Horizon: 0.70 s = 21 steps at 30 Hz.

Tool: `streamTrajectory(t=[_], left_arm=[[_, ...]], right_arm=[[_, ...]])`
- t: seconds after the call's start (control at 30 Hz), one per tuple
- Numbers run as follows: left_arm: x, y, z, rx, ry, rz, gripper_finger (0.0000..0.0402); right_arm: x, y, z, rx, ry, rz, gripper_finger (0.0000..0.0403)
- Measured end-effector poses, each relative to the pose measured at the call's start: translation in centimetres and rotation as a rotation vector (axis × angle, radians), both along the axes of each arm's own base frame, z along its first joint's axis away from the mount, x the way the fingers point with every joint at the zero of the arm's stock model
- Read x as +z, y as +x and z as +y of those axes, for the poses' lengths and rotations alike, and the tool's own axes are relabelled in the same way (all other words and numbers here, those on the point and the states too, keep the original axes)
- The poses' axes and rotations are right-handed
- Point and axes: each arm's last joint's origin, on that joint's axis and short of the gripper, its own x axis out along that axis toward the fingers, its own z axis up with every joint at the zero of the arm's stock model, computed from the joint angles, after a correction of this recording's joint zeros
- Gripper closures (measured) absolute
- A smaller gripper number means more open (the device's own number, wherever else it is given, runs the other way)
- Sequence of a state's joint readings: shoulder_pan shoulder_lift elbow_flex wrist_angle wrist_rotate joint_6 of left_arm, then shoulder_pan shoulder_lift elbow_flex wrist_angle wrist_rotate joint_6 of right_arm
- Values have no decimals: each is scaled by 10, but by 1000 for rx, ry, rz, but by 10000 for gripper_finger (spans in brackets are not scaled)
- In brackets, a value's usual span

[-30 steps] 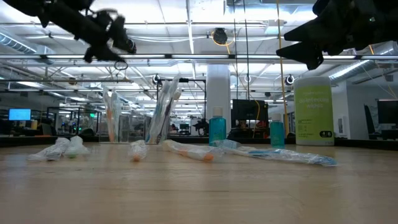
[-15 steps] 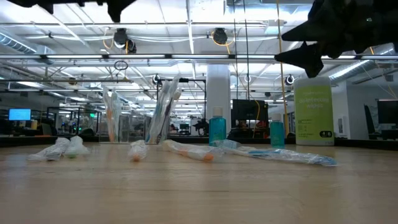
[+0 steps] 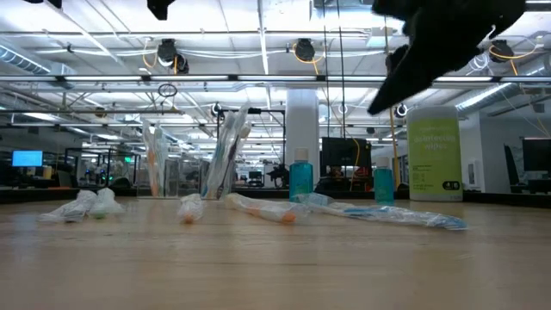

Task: Pick & Place toothbrushing station
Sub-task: Put the blue toothbrush into the transparent organizer

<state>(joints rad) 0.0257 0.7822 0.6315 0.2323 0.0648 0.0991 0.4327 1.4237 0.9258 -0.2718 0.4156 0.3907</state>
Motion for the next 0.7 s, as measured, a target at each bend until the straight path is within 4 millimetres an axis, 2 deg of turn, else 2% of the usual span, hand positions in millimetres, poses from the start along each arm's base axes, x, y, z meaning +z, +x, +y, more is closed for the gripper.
streamTrajectory(t=[0.13,0.3,0.47,0.7], left_arm=[[-6,9,-3,-10,10,24,163],[-10,21,-5,-10,19,19,163],[-13,29,-5,-7,2,13,163],[-10,30,-4,21,-3,-17,163]], right_arm=[[-16,24,12,-98,5,222,149],[-43,44,22,-174,6,310,149],[-65,49,24,-269,60,366,149],[-84,53,26,-314,53,395,149]])
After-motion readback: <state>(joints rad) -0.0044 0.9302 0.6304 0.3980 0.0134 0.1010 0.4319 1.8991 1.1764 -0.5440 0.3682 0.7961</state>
